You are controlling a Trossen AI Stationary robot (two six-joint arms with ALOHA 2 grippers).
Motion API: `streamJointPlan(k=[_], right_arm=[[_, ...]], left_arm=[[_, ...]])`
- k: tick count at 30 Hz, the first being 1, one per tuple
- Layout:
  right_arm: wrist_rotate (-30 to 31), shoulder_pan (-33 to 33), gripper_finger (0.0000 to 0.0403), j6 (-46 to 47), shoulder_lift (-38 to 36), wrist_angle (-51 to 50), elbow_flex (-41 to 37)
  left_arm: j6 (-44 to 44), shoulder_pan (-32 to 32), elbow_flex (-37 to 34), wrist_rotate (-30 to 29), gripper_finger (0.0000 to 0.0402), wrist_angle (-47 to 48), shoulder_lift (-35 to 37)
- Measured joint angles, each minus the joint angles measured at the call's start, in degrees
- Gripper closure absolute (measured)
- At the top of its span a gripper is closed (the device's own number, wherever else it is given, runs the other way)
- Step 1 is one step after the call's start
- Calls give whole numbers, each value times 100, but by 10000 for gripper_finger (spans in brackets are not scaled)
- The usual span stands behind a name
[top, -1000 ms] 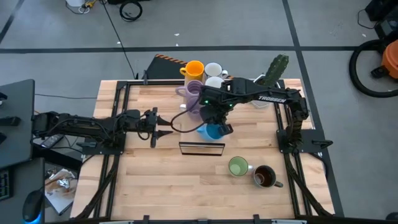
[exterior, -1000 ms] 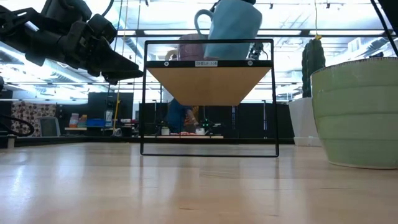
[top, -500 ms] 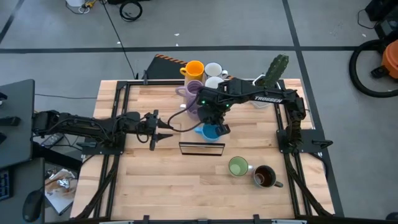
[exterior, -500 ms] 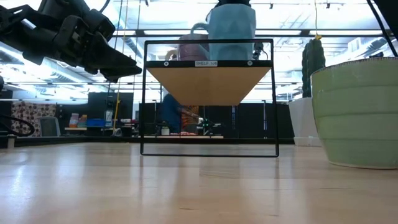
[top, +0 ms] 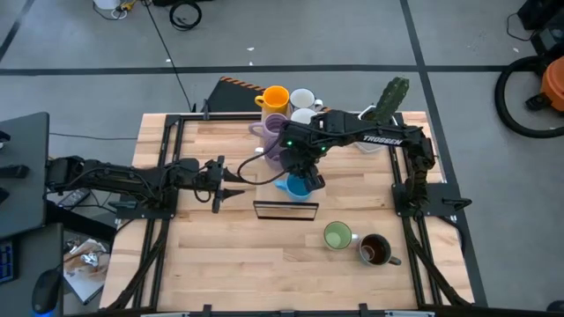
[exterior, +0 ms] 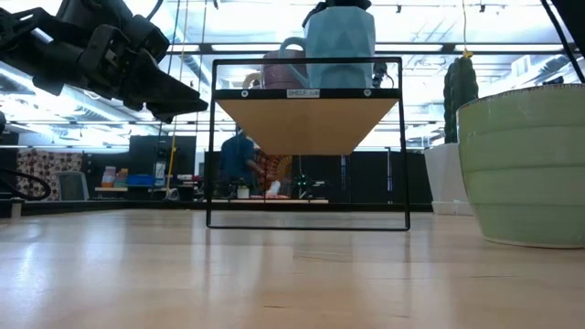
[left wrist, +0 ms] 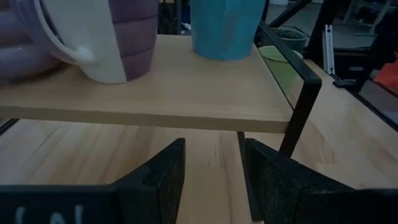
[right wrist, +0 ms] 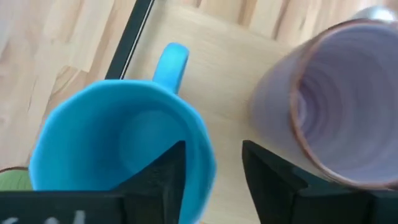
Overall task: Place coffee mugs
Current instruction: Put the light blue mug on the shelf aligned with the purple mug
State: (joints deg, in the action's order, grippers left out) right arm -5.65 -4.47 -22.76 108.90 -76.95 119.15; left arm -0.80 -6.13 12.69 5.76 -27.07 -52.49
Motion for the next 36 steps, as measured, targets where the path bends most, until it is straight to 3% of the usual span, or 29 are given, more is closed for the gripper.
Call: streamJointPlan(k=[11,20,26,32,36], right_arm=[[-10,-48,206,247,-199,145,2],[165,-48,201,438,-536,150,0],[425,-25,201,1075,-914,-264,-33],[1028,315,201,1771,-1797,86,-1322],[1226,551,202,2112,-2670,1113,-2594]], left_arm=[[25,0,0,-20,230,-4,0],[146,0,0,-20,230,-2,0],[146,0,0,-20,230,2,0],[146,-2,0,-18,230,37,0],[144,-2,0,-20,230,42,0]])
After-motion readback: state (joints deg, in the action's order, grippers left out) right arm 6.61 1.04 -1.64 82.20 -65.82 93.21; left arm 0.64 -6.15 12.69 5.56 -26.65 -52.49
